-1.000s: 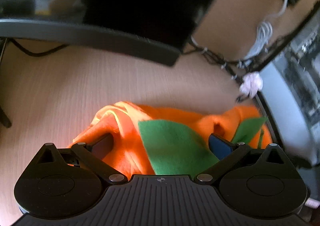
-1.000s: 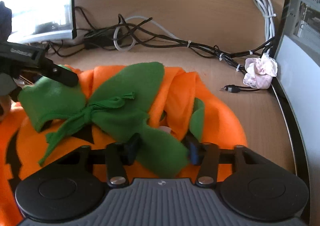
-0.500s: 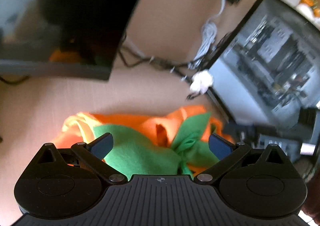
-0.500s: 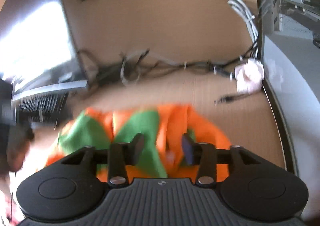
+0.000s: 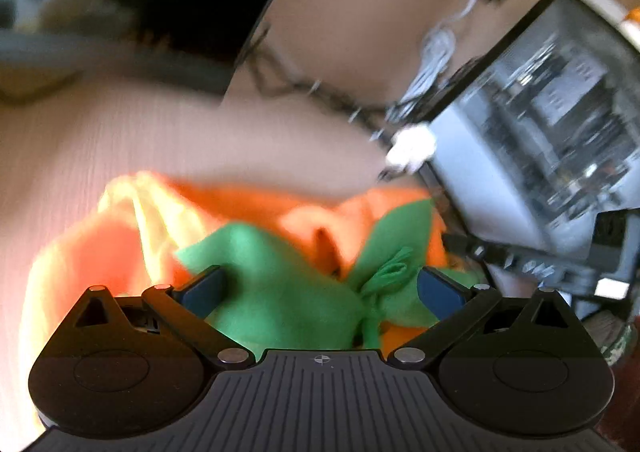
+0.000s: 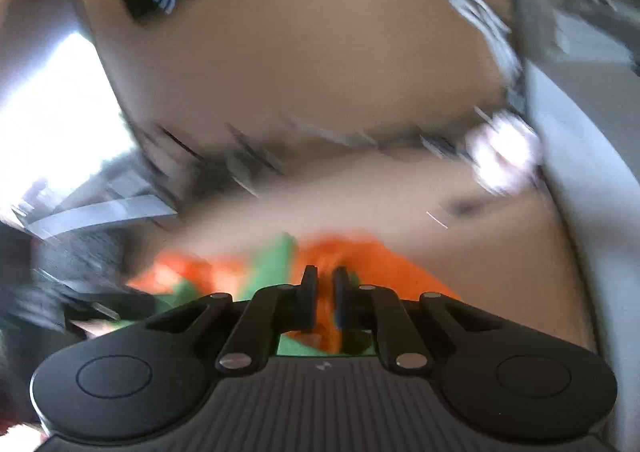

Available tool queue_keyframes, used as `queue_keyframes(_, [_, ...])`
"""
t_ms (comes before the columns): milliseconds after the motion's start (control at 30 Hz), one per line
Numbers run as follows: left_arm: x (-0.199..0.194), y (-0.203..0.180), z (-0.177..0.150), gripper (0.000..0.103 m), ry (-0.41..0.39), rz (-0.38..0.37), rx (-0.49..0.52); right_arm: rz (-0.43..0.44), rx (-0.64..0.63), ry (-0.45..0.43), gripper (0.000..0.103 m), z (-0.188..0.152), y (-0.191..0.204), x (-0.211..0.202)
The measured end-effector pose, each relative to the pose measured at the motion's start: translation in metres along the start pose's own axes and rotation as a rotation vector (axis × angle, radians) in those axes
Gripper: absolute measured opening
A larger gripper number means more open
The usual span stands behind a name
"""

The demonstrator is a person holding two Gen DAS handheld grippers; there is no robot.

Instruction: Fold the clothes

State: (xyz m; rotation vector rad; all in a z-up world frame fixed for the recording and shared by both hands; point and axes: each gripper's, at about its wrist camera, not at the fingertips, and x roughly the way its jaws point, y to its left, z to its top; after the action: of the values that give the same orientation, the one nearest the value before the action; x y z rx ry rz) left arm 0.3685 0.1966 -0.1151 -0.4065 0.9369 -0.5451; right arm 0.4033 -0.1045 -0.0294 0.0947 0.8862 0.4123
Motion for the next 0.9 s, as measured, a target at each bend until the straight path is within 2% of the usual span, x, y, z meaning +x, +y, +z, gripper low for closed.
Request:
queue_keyframes(67, [0.01,0.003,-0.007,0.103,0.053,0.055,0.007,-0.098,-0.039,0.072,0.008,-0.017,-0.005,0.018])
queue_keyframes(200, [-0.003,-0.005,-0.005,0.103,0.041,0.088,0.055,-0.127,-0.188,-0.007,0.01,-0.021,0.015,-0.002])
queue_keyframes(300, [-0.022,-0.014,0.005,0.103,-0.035,0.039,0.083,-0.046,-0.265,-0.13,0.022,-0.008,0.036,-0.025])
queue_keyframes(367, [-0.025,-0.021,0.013,0.103,-0.062,0.011,0.092,0.016,-0.282,-0.193,0.037,0.003,0.047,-0.03])
queue_keyframes(400, [-0.021,-0.023,0.017,0.103,-0.059,0.014,0.09,0.041,-0.275,-0.198,0.037,0.007,0.05,-0.024])
queue_keyframes(433, [-0.014,-0.022,0.02,0.103,-0.044,0.022,0.077,0.065,-0.266,-0.197,0.037,0.012,0.053,-0.018])
queue_keyframes(500, [0.003,-0.014,0.025,0.103,0.004,0.053,0.016,0.065,-0.234,-0.13,0.037,0.013,0.05,0.008])
queue_keyframes(567, [0.014,0.001,0.027,0.103,0.016,0.134,-0.059,0.029,-0.219,-0.048,0.037,0.008,0.045,0.033])
queue_keyframes(633, [0.005,0.008,0.027,0.103,-0.021,0.147,-0.105,-0.017,-0.227,0.02,0.039,-0.007,0.036,0.048])
queue_keyframes(700, [-0.011,0.006,0.025,0.103,-0.052,0.171,-0.106,-0.017,-0.213,0.023,0.039,-0.014,0.029,0.04])
queue_keyframes(833, [-0.043,-0.013,0.003,0.103,-0.054,0.082,-0.039,-0.034,-0.246,-0.023,0.042,-0.02,0.028,0.011])
queue_keyframes(900, [-0.053,-0.02,-0.011,0.103,-0.048,0.029,-0.024,-0.024,-0.276,-0.048,0.054,-0.024,0.031,0.001])
